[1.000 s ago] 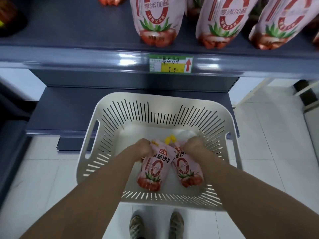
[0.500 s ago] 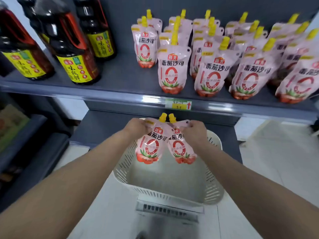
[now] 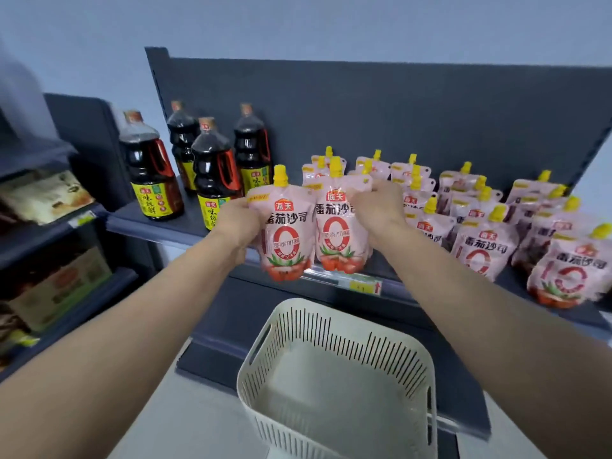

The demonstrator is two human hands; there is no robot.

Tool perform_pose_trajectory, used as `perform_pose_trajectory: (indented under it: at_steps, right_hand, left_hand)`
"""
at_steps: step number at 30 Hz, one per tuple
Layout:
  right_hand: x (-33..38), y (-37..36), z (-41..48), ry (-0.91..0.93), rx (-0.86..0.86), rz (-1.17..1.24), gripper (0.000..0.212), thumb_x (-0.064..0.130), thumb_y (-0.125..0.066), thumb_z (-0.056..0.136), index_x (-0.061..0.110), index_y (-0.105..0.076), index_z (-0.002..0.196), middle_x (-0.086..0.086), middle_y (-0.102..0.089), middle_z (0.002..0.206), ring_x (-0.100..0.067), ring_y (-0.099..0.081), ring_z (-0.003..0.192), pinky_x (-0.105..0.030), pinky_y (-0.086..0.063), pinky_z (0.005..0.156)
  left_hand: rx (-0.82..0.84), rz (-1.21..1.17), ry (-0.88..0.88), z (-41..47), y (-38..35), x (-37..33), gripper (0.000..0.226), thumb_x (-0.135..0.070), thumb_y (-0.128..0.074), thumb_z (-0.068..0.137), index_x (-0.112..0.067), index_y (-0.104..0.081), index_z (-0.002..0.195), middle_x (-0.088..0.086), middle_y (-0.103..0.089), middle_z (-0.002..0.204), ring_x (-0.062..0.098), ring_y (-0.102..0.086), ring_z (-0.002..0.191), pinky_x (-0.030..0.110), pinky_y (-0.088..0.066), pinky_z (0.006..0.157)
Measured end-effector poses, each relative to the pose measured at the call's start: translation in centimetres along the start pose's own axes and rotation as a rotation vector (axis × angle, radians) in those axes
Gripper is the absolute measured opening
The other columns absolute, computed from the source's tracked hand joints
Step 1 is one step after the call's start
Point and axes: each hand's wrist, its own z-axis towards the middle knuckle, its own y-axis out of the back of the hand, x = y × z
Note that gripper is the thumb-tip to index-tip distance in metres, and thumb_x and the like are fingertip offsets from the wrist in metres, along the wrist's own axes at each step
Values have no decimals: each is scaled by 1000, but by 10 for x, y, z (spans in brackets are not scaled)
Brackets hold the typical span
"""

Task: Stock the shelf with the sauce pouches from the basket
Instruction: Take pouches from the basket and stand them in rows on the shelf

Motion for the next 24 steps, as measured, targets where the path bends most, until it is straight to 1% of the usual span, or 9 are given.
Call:
perform_pose_trajectory:
  at_steps: [4,9,11,14,16,19,21,22,24]
  right_hand:
    - [17,-25,33,-1,-36,72,7,2,-56,85,-3,-60,86,-7,-57,79,-19,-51,71,-30,-41,60]
    - [29,-63,71,6,-70,129,9,1,-59,84,-5,-60,91,-24,-69,104,-36,-70,89,-37,-52,65]
    - [31,-80,86,3,-63,128,9,0,-59,86,-6,-59,93,-21,-70,96,-34,-70,85,-39,-55,65]
    - [26,-104,114,-5,-66,82,4,-3,-57,85,0,-59,86,-12,-61,82,-24,-60,74,-36,-51,63]
    - [18,-118,132,-18,-77,10,16,-6,-54,84,6,-54,73,-9,-58,73,-22,-56,66,-35,-50,55]
    - [2,-133,155,-54,-93,-118,40,-9,-46,86,18,-37,58,0,-43,61,-15,-41,55,-23,-32,45]
    - [-11,-142,171,-74,-90,-111,34,-7,-45,87,20,-54,69,-3,-58,75,-19,-57,67,-26,-46,51]
    - [-16,-146,177,-87,-88,-127,29,-4,-46,88,18,-63,86,-6,-65,90,-22,-63,79,-30,-53,59]
    - [-23,-150,182,-121,-77,-216,31,3,-46,93,11,-60,120,-7,-62,111,-21,-58,90,-26,-48,67]
  left_hand:
    - [-35,-81,-15,25,9,-5,28,0,-47,91,-17,-57,72,1,-61,75,15,-57,67,29,-48,60]
    - [-23,-131,18,70,20,-2,23,0,-46,91,-14,-58,77,3,-60,76,18,-57,68,28,-46,59]
    - [-2,-147,24,88,25,-1,19,1,-46,91,-11,-59,84,3,-60,76,16,-57,66,26,-45,54]
    - [30,-154,41,118,30,2,25,3,-45,91,-13,-57,76,2,-59,73,13,-56,63,20,-45,45]
    - [45,-155,54,137,31,3,21,4,-46,91,-9,-58,80,2,-59,73,13,-56,61,13,-43,35]
    - [73,-123,80,161,29,7,18,2,-47,91,-9,-60,98,3,-62,79,12,-57,63,12,-44,34]
    - [99,-104,88,174,26,11,19,1,-48,91,-8,-61,101,4,-64,81,12,-58,63,16,-46,38]
    - [108,-98,95,180,25,14,18,0,-48,91,-8,-61,101,3,-64,81,13,-59,64,19,-47,42]
    - [109,-83,108,190,21,19,15,-1,-49,92,-7,-60,100,2,-63,77,13,-59,64,24,-46,48]
